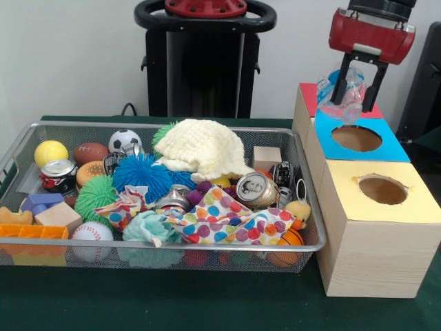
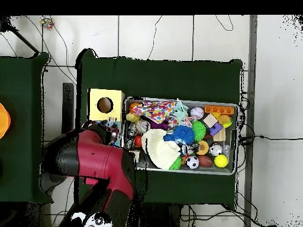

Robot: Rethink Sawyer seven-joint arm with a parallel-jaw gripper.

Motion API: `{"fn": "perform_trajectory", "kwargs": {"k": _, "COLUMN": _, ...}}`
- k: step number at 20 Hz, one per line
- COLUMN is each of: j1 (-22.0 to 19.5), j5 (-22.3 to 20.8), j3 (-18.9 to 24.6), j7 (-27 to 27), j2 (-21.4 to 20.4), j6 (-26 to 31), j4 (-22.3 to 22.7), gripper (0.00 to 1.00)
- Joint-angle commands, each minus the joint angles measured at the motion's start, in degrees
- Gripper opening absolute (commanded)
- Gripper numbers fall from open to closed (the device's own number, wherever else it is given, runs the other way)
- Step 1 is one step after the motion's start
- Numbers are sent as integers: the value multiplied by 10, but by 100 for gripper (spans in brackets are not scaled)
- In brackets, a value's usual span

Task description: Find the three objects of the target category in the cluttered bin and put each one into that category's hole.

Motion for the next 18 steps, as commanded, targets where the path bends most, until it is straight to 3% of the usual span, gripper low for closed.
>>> {"fn": "perform_trajectory", "kwargs": {"k": 1, "j1": -19, "j5": 27, "j3": 45, "j7": 135, "j2": 21, "j6": 31, "j4": -9, "gripper": 0}}
{"fn": "perform_trajectory", "kwargs": {"k": 9, "j1": 4, "j5": 47, "j3": 40, "j7": 166, "j2": 52, "j6": 28, "j4": -30, "gripper": 0}}
{"fn": "perform_trajectory", "kwargs": {"k": 18, "j1": 11, "j5": 77, "j3": 59, "j7": 172, "j2": 90, "j6": -34, "j4": -23, "gripper": 0}}
